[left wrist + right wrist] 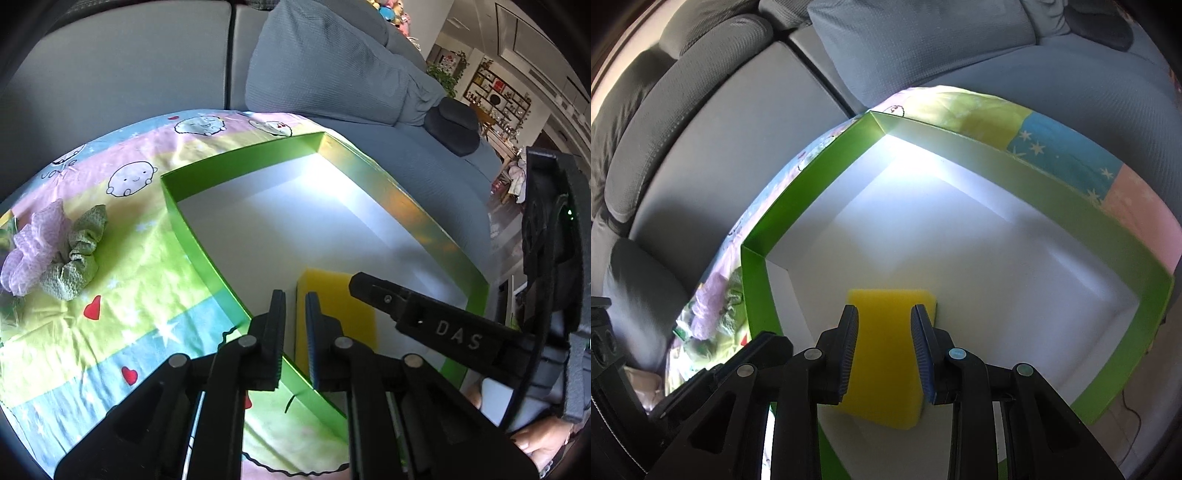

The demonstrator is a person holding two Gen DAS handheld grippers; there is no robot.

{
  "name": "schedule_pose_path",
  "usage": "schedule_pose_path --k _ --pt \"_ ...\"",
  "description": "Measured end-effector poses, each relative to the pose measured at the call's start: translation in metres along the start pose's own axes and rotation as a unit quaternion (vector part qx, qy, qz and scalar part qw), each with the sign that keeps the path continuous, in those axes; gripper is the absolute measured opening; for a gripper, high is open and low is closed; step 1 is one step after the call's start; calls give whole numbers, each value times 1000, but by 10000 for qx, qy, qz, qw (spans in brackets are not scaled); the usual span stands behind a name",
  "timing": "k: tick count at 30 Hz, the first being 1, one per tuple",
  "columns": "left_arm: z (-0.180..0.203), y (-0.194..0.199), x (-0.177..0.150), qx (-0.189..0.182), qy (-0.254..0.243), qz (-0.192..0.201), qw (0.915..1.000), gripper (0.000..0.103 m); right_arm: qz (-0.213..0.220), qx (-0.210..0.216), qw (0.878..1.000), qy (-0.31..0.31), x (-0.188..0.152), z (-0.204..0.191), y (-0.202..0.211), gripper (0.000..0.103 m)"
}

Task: Organize objects
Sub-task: 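Carry the sponge over the green box and open the right gripper, then move the right gripper to the clear plastic bag and grasp it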

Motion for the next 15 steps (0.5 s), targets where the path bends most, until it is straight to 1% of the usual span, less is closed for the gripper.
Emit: schedule_pose_path --k 2,4,6,7,8,9,10,11,12,13,14,15 --pt "-3 3 2 -63 110 8 9999 10 -38 -63 10000 39 -1 -1 -3 31" --pt "-6 14 3 -144 272 98 9995 11 -58 -67 10000 36 -2 -1 -5 31" --pt "-9 34 3 -178 364 341 9986 12 -2 -53 10000 53 -1 -2 -2 31" --pt "-11 44 3 -202 402 476 9979 16 46 -31 10000 70 0 -4 0 31" --pt "-14 54 3 -206 450 590 9970 24 89 4 9999 89 0 -5 2 31" --pt "-19 65 3 -175 525 705 9960 29 122 56 9998 114 0 -8 4 31" --pt "-27 77 2 -109 633 859 9942 38 145 131 9997 142 0 -11 6 31" --pt "-36 88 0 -8 759 1019 9919 45 165 209 9995 169 -1 -14 8 31" --pt "-44 97 -1 104 879 1139 9895 47 193 290 9992 207 -2 -19 11 31" --pt "-56 107 -5 259 1047 1251 9863 52 232 351 9988 261 -2 -24 14 31" --pt "-65 114 -7 398 1186 1304 9835 57 275 392 9984 316 -3 -29 17 31" --pt "-79 121 -11 625 1350 1348 9796 59 318 436 9979 369 -4 -36 20 31"
Point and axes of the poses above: each gripper's, at about its wrist camera, not at the fingertips, and y roughly against the way its jaws point, z to its right, x to its top, the point moved 2 cm from there along -y, roughly the way its jaws point, and after that the axes turned 5 degrees about z, right-handed, at the moved point
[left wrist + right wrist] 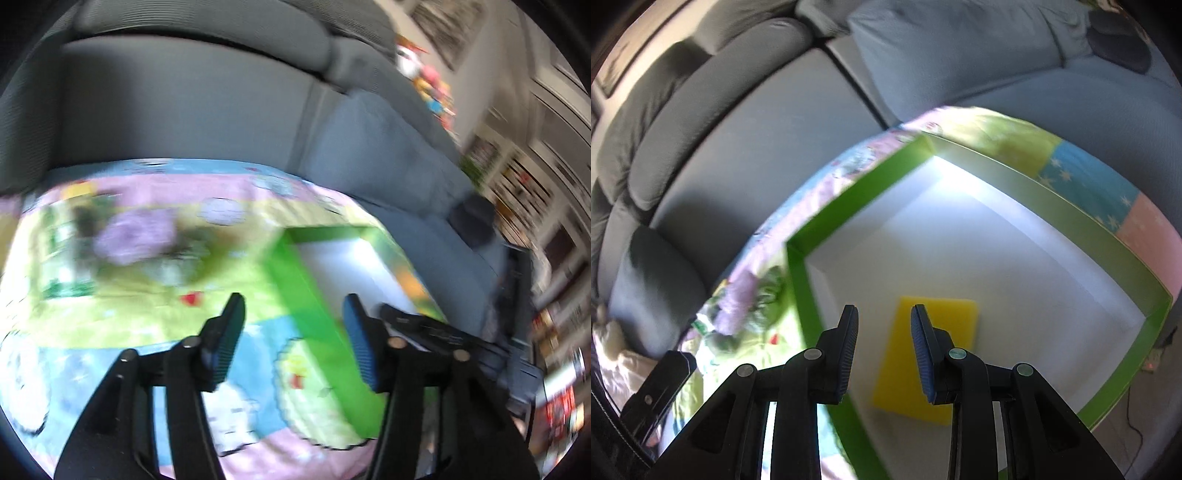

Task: Organize objects
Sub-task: 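Move the right gripper to the clear plastic bag and grasp it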

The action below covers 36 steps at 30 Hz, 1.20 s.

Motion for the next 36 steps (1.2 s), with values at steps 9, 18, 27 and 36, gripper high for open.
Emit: schedule_pose_path --k 9,18,27,36 --pt "-96 47 2 1110 957 436 9882 81 6 500 9961 733 -15 -72 4 52" --pt "-167 77 -7 1715 1927 457 9651 85 -279 1103 9792 1682 -26 -176 -15 65" --pt "-216 73 -16 1415 2722 400 9509 85 -1269 1524 9641 1767 -47 -270 -91 66" --pt "-235 38 15 612 2769 437 9579 84 -1876 1397 9584 1636 -59 -275 -157 65"
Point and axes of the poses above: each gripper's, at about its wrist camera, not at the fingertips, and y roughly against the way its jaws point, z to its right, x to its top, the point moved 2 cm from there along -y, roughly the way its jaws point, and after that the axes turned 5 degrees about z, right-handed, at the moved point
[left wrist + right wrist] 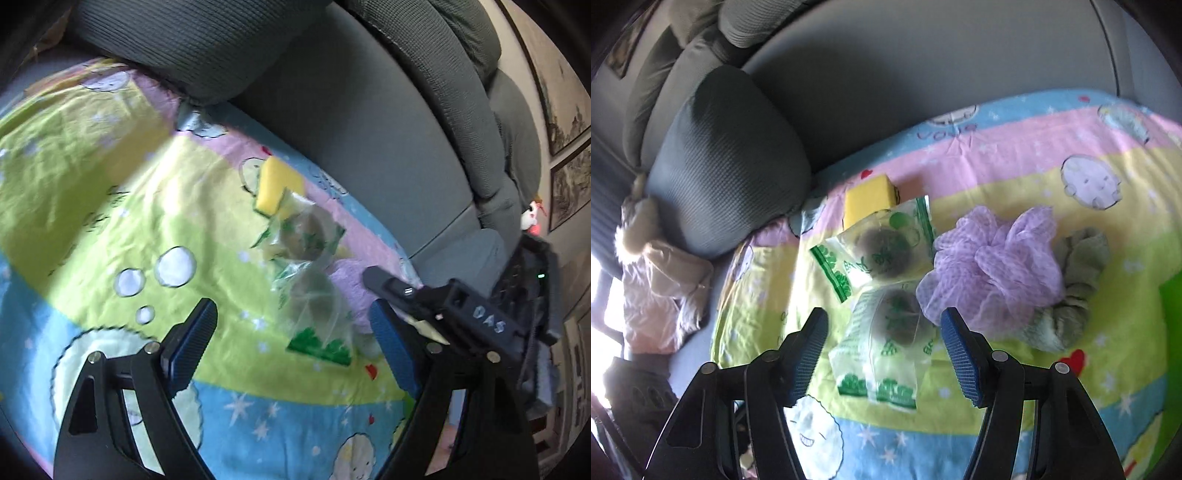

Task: Organize objects
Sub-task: 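Move the right gripper to the clear plastic bag and grasp it, then lift the clear plastic bag with the right gripper and carry it over the box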

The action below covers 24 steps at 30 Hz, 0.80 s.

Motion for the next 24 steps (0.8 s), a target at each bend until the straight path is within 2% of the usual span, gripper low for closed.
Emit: schedule_pose_path --k 2,6,9,11,14,20,24 --pt "1 -11 -1 -150 14 -230 9996 84 -96 85 9999 -7 2 3 -8 66" --pt "2 -35 -9 -82 -193 -688 9974 81 -292 131 9993 -169 0 11 -22 66" --pt "-2 -48 -9 -75 21 -914 9958 69 -439 6 9988 -208 -2 13 -31 60" --pt "-2 -54 -10 45 -99 -1008 9948 57 -498 109 9985 -180 -4 13 -34 57" --pt "3 -57 -12 -70 -141 -1092 9939 49 -621 177 9976 -243 -5 15 -37 55" --pt "13 -53 -21 118 -649 -1050 9923 38 -671 348 9969 -216 -9 15 -36 55" --pt "15 -41 -26 233 -856 -903 9920 36 -742 616 9949 -286 -15 15 -35 53"
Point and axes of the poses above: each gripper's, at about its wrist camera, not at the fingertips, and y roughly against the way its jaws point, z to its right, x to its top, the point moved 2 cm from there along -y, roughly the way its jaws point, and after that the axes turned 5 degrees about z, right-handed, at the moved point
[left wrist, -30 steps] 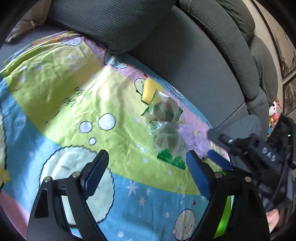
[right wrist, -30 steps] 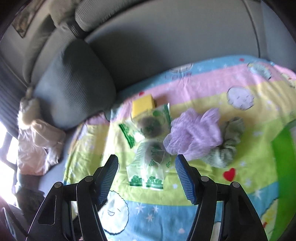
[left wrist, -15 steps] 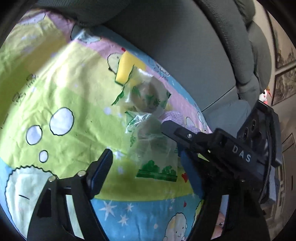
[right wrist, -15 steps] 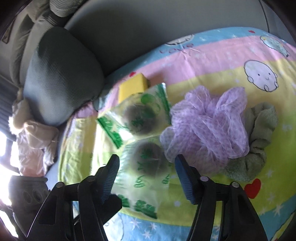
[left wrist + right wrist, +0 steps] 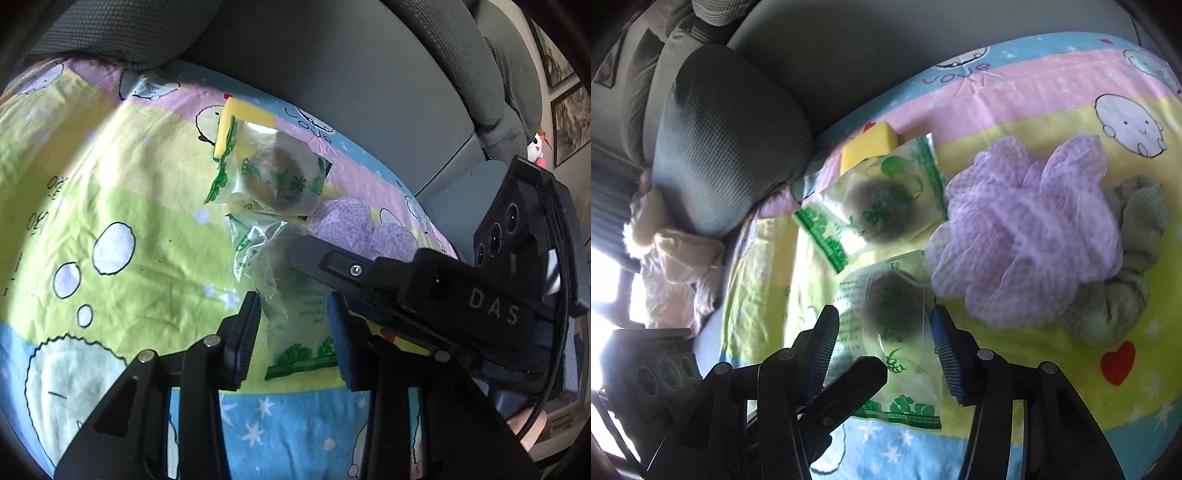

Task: Organize objects
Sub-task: 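Lift the clear plastic bag with the right gripper and carry it over the box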

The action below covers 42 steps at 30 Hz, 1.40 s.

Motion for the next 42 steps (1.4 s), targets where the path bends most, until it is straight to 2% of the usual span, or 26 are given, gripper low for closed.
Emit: schedule_pose_path --k 8,13,19,27,42 --pt "15 24 -13 215 -196 271 9992 34 17 133 9996 249 -18 -15 11 53" --pt "30 39 -18 256 -359 549 9975 34 210 382 9988 211 -25 -18 28 53" --pt "50 53 -27 293 -575 761 9950 34 463 435 9973 370 -32 -25 51 53" --pt "75 68 -35 192 -789 988 9918 34 845 540 9942 386 -40 -25 83 53" --pt "127 73 -48 -318 -1299 1191 9838 34 1606 480 9850 407 -43 -6 148 53"
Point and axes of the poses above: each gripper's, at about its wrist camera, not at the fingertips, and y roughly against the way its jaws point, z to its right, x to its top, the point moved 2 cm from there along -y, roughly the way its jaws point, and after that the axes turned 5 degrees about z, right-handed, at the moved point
